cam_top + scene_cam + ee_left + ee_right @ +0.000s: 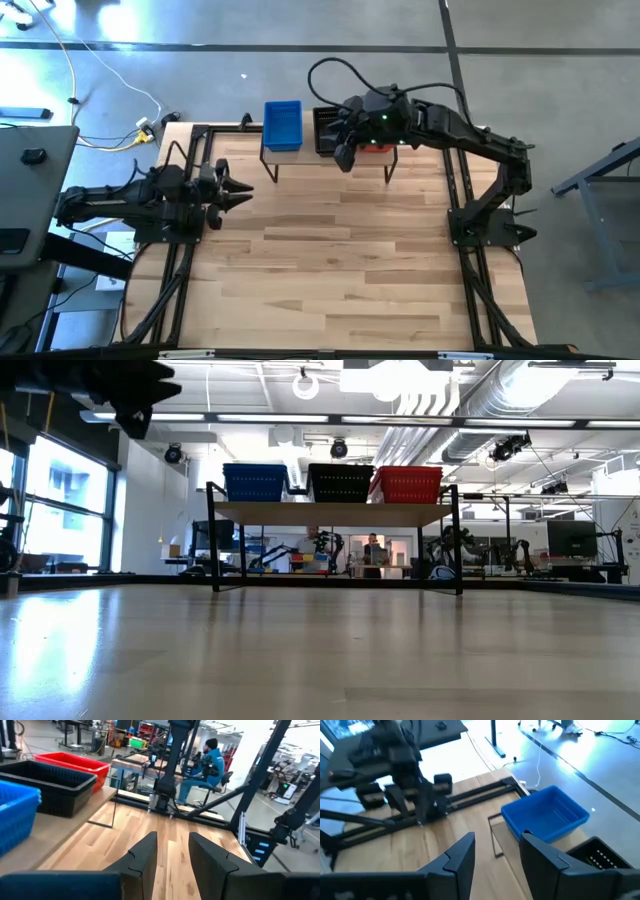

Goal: Stack baskets on shelf by color
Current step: Return to Home Position

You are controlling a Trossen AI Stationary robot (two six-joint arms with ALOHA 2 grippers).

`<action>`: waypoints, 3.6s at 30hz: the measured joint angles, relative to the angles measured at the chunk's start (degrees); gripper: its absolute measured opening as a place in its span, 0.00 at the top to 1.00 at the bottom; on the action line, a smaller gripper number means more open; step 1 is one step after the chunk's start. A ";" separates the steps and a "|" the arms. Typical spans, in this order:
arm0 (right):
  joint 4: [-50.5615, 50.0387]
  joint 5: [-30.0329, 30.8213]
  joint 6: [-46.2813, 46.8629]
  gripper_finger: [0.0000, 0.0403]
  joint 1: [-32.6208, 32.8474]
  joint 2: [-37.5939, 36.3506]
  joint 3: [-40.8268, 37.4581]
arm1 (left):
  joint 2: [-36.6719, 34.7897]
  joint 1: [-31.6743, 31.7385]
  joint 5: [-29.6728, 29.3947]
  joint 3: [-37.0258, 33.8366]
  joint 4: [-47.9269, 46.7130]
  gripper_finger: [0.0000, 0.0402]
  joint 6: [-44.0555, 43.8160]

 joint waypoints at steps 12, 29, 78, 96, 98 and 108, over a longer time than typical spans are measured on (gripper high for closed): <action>-11.12 0.11 0.92 0.65 -0.81 -0.04 17.30 | -5.31 0.04 3.30 -15.89 14.05 0.75 -0.02; -15.77 6.81 -3.61 0.65 -0.91 -24.44 0.65 | -6.12 6.99 3.30 -21.26 19.89 0.75 -3.15; 40.88 0.22 5.18 0.65 3.01 -86.35 -102.67 | -6.54 13.33 6.95 -21.22 13.42 0.75 -6.05; 42.36 -0.44 7.20 0.65 3.01 -92.47 -110.30 | -6.54 13.31 6.99 -21.22 13.46 0.75 -6.05; 42.36 -0.36 8.60 0.65 2.97 -92.45 -110.30 | -6.54 13.31 6.97 -21.20 13.44 0.75 -6.05; 42.36 -0.02 1.50 0.65 2.98 -92.45 -110.30 | -6.54 13.31 6.97 -21.20 13.46 0.75 -6.05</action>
